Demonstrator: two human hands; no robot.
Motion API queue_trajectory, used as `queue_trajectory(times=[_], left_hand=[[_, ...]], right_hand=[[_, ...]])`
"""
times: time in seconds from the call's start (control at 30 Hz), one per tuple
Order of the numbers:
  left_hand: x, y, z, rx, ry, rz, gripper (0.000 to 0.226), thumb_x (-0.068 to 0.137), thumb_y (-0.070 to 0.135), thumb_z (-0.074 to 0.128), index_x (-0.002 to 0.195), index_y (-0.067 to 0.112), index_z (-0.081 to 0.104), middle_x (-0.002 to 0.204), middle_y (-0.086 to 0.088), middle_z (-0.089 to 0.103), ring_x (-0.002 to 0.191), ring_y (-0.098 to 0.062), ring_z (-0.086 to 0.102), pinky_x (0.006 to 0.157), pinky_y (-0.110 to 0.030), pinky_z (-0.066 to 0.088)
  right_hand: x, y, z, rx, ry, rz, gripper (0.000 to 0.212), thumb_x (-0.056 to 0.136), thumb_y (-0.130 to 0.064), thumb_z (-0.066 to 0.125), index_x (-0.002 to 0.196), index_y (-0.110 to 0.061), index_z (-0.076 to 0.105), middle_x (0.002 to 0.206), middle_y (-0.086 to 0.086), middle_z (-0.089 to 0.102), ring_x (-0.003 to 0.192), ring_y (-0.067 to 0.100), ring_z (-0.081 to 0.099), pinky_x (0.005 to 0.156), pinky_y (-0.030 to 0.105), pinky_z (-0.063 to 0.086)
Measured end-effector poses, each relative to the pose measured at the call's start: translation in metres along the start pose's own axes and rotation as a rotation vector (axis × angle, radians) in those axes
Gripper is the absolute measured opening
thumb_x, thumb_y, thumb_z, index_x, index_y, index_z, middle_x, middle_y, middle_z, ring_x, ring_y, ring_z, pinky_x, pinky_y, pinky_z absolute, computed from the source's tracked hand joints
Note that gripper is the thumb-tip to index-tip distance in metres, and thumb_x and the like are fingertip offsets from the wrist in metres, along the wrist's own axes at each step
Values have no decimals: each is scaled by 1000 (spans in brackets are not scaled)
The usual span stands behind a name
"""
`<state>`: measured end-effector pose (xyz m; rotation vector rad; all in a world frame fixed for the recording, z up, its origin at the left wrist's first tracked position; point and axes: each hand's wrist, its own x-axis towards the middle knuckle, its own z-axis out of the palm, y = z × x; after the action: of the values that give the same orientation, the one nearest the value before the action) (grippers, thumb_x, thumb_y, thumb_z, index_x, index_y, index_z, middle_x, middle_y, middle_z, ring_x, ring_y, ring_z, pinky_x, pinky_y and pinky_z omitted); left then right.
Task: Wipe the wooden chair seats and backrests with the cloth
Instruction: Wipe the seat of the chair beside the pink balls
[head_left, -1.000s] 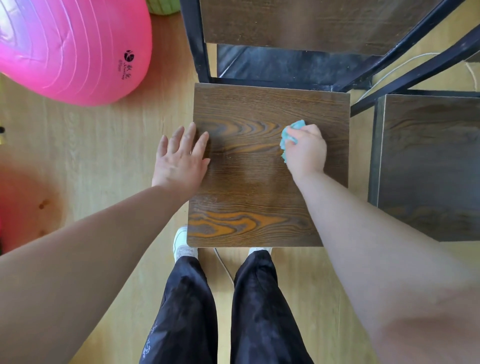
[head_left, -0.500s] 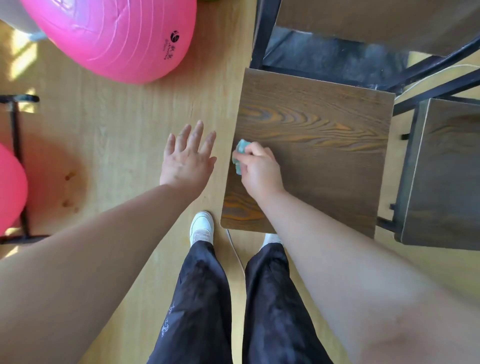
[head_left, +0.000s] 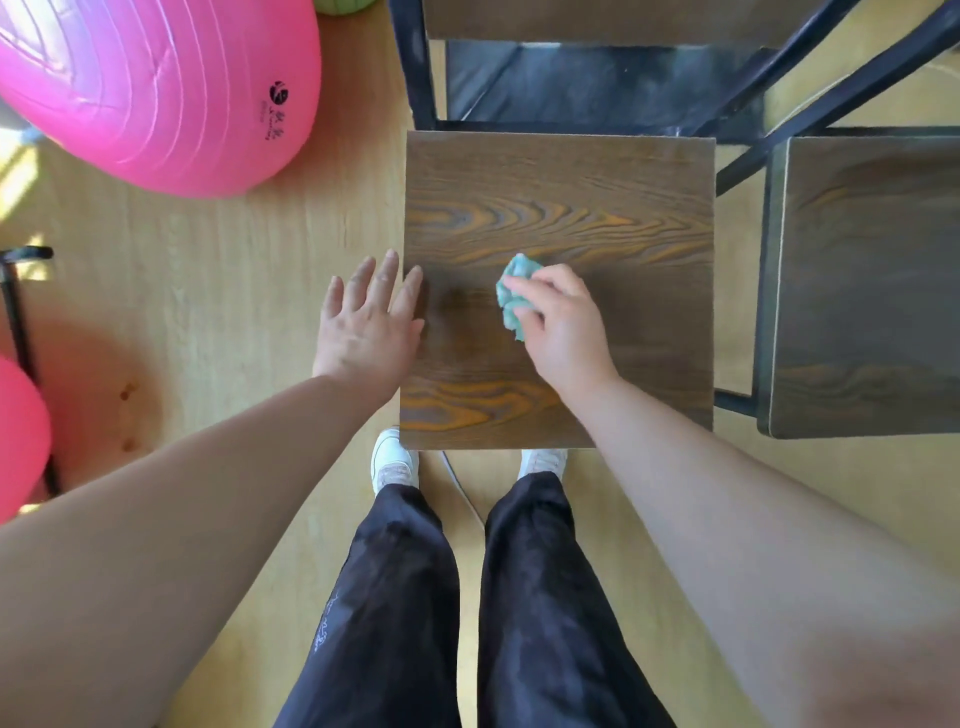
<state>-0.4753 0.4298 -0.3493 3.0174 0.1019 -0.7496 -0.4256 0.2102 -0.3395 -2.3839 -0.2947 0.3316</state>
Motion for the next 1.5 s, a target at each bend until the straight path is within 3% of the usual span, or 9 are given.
queue_trajectory(times=[0.23,0.4,0.53,0.63,0.77,0.93,1.03,1.37,1.5], left_hand=[[10,55,-3,-47,27,25,60,103,39,31,158,23,11,166,-3,9,152,-25,6,123,-49,9],[6,59,5,-60,31,-25,60,103,37,35,157,22,15,166,-2,12,151,-25,8,122,-50,11],[-1,56,11,-58,22,-57,60,102,36,38,157,22,17,165,-2,14,151,-26,10,122,-51,11],[-7,52,13,-51,21,-65,60,102,36,39,156,22,17,165,-2,14,150,-26,10,122,-50,12],[-13,43,15,-59,21,-76,59,103,35,37,156,22,16,165,-3,14,150,-27,12,122,-50,12],[-26,23,13,-28,15,-4,59,103,35,33,157,22,13,165,-4,13,151,-27,10,122,-50,12],[-35,6,16,16,1,36,59,104,36,29,158,23,7,166,-3,8,152,-26,6,122,-48,10],[-68,-44,22,47,-30,91,62,105,34,28,158,24,-2,167,-1,-1,153,-23,1,123,-47,8],[-70,-45,14,66,-28,136,61,105,34,26,157,24,-3,167,-1,-3,153,-23,-2,123,-46,6]], right_hand=[[12,114,-103,-141,57,526,51,92,-13,59,139,-22,42,127,3,53,114,22,54,98,38,50],[5,131,-105,-121,-59,460,45,97,-13,54,142,-17,49,132,4,45,114,19,51,93,20,39],[4,127,-98,-8,-4,527,32,99,-15,53,130,-11,57,111,-7,49,89,4,51,63,0,40],[-2,113,-86,23,-6,521,25,99,-18,53,121,-7,60,87,-14,50,72,-2,57,47,3,39],[-9,79,-54,-30,-143,398,25,97,-17,52,120,-14,63,116,6,55,105,21,57,82,26,50],[-29,30,1,28,-175,392,19,96,-22,56,113,-14,59,116,7,48,98,22,57,84,34,51],[-51,1,33,31,-213,294,26,94,-10,58,119,-16,61,113,5,46,102,27,54,87,43,51],[-108,-56,118,-144,-320,105,54,90,-6,62,141,-19,50,117,-2,50,105,21,42,90,37,50],[-110,-54,98,-69,-181,124,49,88,0,62,134,-16,59,116,0,54,103,23,46,87,35,50]])
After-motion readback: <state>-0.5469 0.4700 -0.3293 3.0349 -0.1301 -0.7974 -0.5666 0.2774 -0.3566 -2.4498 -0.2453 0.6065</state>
